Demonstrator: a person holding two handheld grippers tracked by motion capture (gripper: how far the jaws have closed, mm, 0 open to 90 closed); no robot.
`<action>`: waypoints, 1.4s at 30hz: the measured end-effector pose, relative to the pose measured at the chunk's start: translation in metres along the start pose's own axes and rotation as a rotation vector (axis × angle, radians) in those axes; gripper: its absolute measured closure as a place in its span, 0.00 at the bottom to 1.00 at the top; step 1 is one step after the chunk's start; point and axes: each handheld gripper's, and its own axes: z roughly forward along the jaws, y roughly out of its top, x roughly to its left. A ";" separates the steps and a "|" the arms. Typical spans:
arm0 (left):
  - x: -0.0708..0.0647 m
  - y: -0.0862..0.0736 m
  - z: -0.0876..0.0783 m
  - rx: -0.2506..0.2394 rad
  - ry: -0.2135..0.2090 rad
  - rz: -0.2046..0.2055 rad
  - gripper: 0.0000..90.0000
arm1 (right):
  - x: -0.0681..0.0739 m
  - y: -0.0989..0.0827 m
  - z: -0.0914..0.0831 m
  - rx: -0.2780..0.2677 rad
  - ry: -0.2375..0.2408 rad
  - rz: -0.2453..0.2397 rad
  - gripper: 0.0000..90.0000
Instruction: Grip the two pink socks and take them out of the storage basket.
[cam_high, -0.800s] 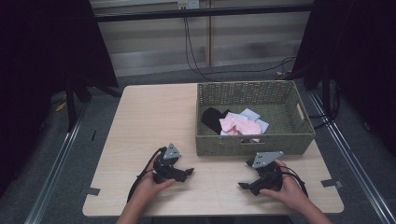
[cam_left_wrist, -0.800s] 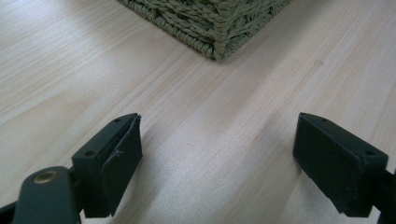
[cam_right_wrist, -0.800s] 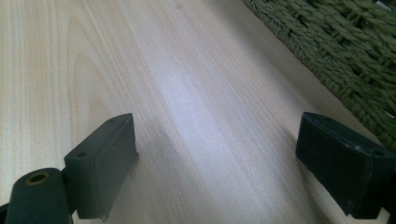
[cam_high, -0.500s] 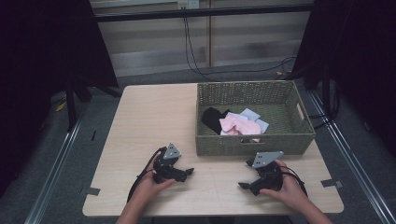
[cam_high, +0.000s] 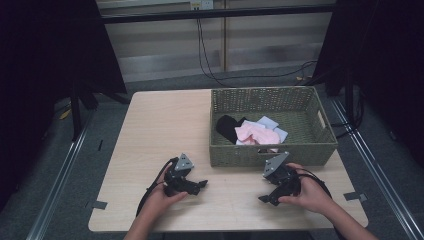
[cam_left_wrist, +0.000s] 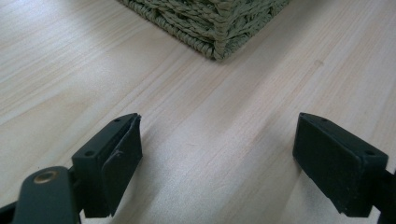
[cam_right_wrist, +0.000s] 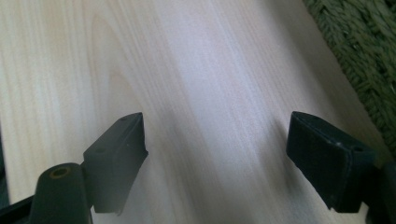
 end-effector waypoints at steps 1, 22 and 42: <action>0.000 0.000 0.000 0.000 0.000 0.000 0.17 | 0.000 0.000 0.000 0.000 0.000 0.000 0.21; 0.000 0.000 0.000 0.000 -0.001 0.001 0.17 | -0.018 0.048 -0.070 0.100 0.072 -0.032 0.25; -0.001 0.000 0.000 -0.007 0.000 -0.010 0.17 | -0.066 0.087 -0.121 0.075 0.023 0.019 0.26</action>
